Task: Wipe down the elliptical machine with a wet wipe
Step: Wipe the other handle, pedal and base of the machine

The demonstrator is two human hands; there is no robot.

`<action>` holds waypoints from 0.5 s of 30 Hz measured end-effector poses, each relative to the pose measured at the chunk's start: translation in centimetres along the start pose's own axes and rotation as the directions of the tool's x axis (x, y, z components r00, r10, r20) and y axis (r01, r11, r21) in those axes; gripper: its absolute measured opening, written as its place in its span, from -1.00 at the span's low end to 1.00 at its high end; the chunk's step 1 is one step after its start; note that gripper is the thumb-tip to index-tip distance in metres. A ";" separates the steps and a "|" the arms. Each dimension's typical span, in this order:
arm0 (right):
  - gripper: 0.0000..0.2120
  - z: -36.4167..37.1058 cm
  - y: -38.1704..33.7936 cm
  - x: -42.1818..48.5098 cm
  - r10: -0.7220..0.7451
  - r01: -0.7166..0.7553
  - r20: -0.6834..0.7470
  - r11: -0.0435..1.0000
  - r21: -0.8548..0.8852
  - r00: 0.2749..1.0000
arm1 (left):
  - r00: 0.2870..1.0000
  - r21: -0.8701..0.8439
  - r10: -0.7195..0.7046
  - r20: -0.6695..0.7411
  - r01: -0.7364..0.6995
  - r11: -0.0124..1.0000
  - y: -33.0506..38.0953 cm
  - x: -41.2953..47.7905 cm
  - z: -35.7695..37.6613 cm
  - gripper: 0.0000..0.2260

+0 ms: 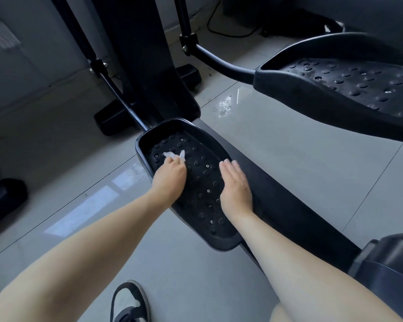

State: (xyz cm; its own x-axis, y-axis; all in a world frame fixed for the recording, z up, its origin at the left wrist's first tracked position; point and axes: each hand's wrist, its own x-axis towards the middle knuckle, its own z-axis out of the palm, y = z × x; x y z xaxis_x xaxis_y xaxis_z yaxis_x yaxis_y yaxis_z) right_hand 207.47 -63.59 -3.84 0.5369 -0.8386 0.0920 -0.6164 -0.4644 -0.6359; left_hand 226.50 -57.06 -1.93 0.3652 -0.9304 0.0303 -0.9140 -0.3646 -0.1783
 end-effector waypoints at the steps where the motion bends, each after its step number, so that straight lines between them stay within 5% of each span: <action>1: -0.34 0.4 -0.5 0.0 -0.016 0.014 0.034 0.998 0.057 0.999 | 0.999 -0.006 -0.041 0.005 0.041 0.999 -0.4 0.3 -0.2 -0.45; 8: -0.43 1.0 -1.5 0.7 0.065 -0.091 0.214 0.989 0.114 0.975 | 0.994 -0.061 0.077 0.074 -0.072 0.996 2.7 -3.0 -0.6 -0.69; 12: -0.58 1.2 -3.5 0.5 -0.059 0.036 0.133 0.985 0.167 0.989 | 0.992 -0.365 0.111 0.067 -0.079 0.928 2.4 -4.5 -0.8 -0.71; 15: -0.71 1.8 -4.8 0.6 -0.096 0.091 0.018 0.981 0.168 0.995 | 0.991 -0.372 0.079 -0.105 -0.112 0.921 2.2 -4.3 -0.8 -0.77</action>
State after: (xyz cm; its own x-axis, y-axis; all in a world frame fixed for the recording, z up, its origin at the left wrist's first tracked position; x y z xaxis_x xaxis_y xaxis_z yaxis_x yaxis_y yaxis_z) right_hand 211.75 -61.32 -2.08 0.6037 -0.7851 0.1386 -0.4590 -0.4845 -0.7447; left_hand 222.72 -53.90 -1.64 0.2716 -0.9550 0.1192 -0.9490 -0.2451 0.1983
